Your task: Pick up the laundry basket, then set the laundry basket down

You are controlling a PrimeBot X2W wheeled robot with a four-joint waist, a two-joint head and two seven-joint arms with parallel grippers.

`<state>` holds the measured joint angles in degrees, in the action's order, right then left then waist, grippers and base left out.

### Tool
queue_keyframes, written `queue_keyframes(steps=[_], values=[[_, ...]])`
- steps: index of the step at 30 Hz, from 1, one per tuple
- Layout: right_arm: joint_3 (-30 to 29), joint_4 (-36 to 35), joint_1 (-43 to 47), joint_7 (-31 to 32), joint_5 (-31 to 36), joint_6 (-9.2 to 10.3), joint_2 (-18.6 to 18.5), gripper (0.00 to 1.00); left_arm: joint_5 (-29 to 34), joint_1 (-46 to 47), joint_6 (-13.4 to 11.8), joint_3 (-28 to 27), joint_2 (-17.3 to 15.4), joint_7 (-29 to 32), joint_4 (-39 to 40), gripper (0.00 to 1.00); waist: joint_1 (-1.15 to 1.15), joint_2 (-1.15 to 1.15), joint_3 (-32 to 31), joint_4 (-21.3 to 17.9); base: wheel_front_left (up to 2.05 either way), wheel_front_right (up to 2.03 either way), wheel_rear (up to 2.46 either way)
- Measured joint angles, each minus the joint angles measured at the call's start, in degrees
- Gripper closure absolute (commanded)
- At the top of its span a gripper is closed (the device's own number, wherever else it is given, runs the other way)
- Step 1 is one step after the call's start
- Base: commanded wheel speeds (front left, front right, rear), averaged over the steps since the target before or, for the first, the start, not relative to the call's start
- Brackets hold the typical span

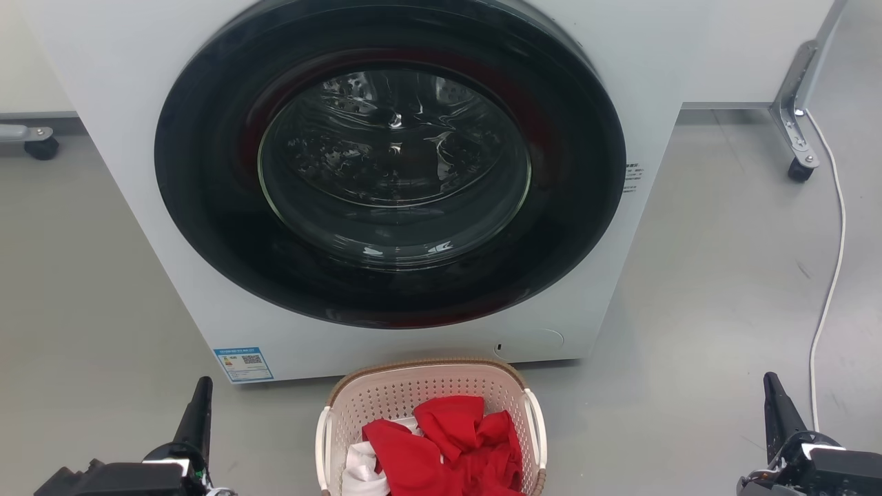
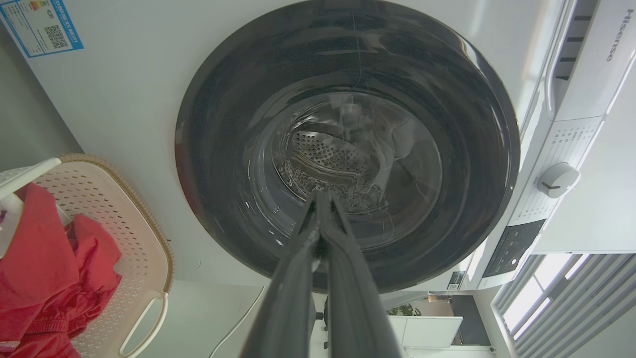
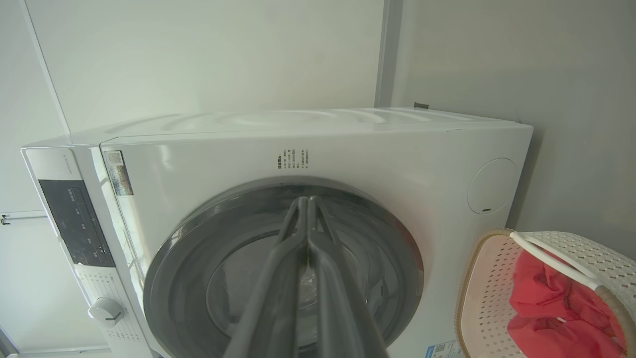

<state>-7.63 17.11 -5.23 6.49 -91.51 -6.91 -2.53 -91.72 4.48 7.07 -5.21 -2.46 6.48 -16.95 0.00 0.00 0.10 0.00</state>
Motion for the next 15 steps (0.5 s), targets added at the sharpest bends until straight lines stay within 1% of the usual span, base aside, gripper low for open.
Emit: queue_keyframes(steps=[15], values=[[0.0,0.0,0.0,0.0,0.0,0.0,0.0,1.0,0.0,0.0,0.0,0.0,0.0,0.0,0.0,1.0,0.0,0.0,0.0,0.0,0.0,0.0,0.0]])
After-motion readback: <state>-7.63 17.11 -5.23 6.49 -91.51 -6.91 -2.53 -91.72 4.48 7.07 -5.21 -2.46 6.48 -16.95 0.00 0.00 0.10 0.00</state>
